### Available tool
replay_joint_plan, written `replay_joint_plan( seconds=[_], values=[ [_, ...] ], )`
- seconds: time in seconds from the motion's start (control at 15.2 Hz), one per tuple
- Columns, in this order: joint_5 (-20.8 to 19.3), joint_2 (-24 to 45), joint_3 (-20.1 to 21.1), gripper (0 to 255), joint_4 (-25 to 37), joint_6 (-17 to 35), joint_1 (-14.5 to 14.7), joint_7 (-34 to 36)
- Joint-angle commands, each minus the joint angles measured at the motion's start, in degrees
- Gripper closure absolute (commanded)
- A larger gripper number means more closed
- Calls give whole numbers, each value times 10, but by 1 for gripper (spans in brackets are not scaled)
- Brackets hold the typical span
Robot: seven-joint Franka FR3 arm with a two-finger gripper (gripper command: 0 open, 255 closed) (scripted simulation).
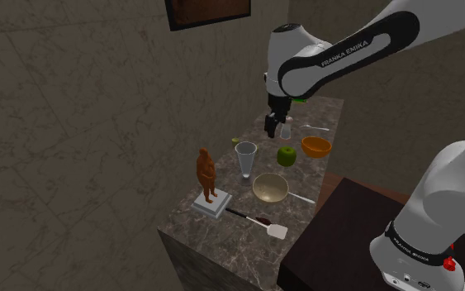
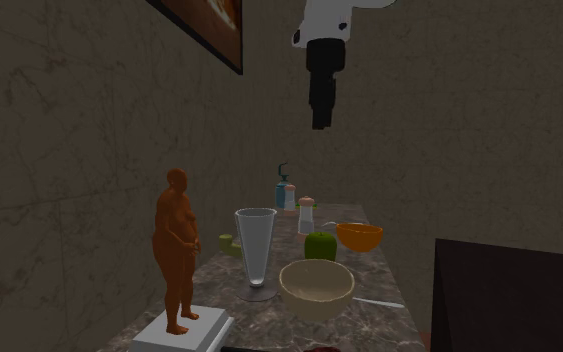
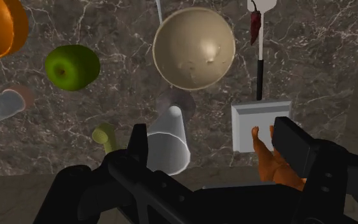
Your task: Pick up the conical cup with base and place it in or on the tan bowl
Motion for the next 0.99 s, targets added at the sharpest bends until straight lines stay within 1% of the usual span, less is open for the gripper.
replay_joint_plan(
  seconds=[0.0,0.46,0.92],
  values=[
    [-8,47,3,0,18,30,-2,10],
    [-44,204,5,0,95,112,-5,45],
    [-76,362,-4,0,209,158,3,74]
  ],
)
